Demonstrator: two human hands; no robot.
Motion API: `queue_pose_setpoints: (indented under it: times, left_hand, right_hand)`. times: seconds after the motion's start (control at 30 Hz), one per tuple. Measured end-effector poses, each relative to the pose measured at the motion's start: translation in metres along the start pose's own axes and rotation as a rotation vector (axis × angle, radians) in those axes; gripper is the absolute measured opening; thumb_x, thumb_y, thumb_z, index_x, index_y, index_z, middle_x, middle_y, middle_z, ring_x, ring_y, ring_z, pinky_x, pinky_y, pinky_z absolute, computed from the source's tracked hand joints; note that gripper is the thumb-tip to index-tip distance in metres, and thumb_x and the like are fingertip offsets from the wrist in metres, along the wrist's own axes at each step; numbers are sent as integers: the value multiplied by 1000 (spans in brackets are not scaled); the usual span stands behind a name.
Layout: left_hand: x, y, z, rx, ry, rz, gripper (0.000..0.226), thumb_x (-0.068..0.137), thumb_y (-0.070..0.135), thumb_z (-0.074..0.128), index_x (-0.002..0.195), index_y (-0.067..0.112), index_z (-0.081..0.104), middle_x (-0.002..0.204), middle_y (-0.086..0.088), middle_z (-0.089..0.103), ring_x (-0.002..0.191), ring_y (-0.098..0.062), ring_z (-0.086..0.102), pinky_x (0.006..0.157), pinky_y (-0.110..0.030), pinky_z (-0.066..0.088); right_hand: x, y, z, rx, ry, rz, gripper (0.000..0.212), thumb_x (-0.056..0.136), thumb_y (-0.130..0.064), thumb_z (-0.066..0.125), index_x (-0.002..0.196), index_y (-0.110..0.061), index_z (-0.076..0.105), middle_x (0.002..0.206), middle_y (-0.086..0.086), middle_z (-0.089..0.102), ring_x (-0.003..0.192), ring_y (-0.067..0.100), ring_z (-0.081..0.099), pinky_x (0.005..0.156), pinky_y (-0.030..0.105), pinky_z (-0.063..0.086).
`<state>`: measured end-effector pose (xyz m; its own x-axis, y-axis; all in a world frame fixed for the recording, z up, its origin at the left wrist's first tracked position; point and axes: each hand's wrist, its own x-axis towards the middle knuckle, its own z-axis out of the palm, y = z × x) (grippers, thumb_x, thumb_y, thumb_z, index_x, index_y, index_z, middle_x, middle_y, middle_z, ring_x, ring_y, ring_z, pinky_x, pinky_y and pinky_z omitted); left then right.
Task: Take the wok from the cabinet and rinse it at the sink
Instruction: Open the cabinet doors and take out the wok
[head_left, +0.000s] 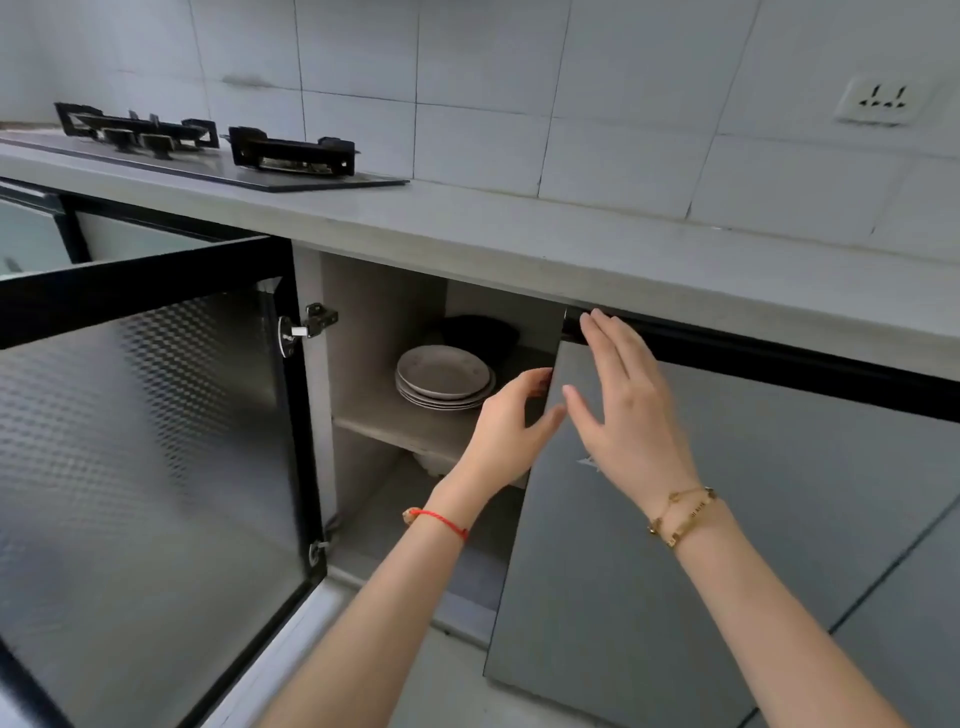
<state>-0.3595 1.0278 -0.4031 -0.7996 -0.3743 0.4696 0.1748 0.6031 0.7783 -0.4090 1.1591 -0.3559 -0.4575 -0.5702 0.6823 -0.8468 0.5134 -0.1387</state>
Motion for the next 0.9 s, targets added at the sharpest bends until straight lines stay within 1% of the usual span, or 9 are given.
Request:
queue_pose_setpoints:
  times: [0.2, 0.23, 0.3, 0.37, 0.47, 0.6, 0.77, 0.83, 0.9]
  left_hand:
    - [-7, -1, 0, 1, 37, 33, 46, 93, 26, 63, 136, 13, 51, 132, 1, 61, 123, -9, 55, 96, -10, 39]
    - [-10, -1, -1, -6, 41, 47, 45, 93, 26, 64, 134, 13, 53, 131, 2, 62, 122, -9, 56, 98, -12, 41]
    - [-19, -1, -3, -38, 56, 72, 42, 92, 26, 65, 131, 14, 55, 127, 3, 64, 119, -8, 59, 103, -23, 46]
    - [-30, -1, -5, -77, 78, 85, 39, 91, 25, 67, 127, 14, 58, 122, 4, 66, 115, -7, 61, 103, -30, 49]
    - [-45, 4, -8, -126, 83, 91, 37, 90, 25, 69, 124, 14, 61, 117, 6, 68, 110, -5, 64, 100, -29, 51]
    - [-62, 8, -10, -184, 87, 101, 36, 88, 23, 72, 122, 16, 62, 114, 7, 69, 107, -2, 64, 99, -25, 51]
    - [-71, 8, -9, -169, 73, 115, 46, 87, 20, 72, 131, 18, 59, 118, 4, 68, 111, -6, 64, 101, -28, 50]
    - [-69, 7, -8, -162, 60, 128, 49, 87, 15, 71, 135, 16, 57, 112, 2, 67, 108, -6, 64, 101, -24, 50]
    - [-64, 4, -8, -154, 62, 128, 46, 87, 13, 71, 132, 14, 60, 105, 3, 65, 104, -7, 65, 99, -25, 51]
  right_hand:
    - [-8, -2, -7, 27, -13, -4, 66, 96, -26, 57, 152, -10, 28, 158, 5, 31, 147, 18, 24, 122, 37, 22]
    - [-11, -3, -10, 32, -14, -9, 66, 96, -27, 57, 152, -10, 28, 158, 4, 31, 148, 17, 23, 122, 35, 21]
    - [-19, -6, -16, 40, -21, -22, 66, 96, -29, 57, 153, -11, 28, 158, 2, 30, 148, 15, 22, 122, 33, 20]
    - [-27, -9, -22, 55, -23, -35, 67, 95, -30, 57, 152, -12, 28, 158, 1, 30, 148, 14, 21, 122, 35, 21]
    - [-40, -16, -32, 79, -25, -50, 67, 95, -31, 58, 152, -13, 29, 158, 0, 30, 148, 13, 21, 122, 36, 22]
    - [-54, -22, -40, 77, -10, -62, 69, 94, -32, 60, 152, -13, 29, 157, -1, 30, 148, 13, 21, 122, 28, 19]
    - [-58, -22, -40, 49, 56, -109, 68, 92, -30, 61, 151, -9, 33, 149, 5, 39, 142, 19, 32, 119, 34, 28]
    - [-54, -20, -37, 18, 97, -139, 66, 92, -30, 62, 149, -7, 36, 143, 7, 44, 137, 22, 37, 116, 35, 32]
    - [-49, -17, -34, -17, 143, -165, 64, 92, -30, 63, 146, -6, 40, 136, 9, 49, 130, 22, 41, 113, 35, 35]
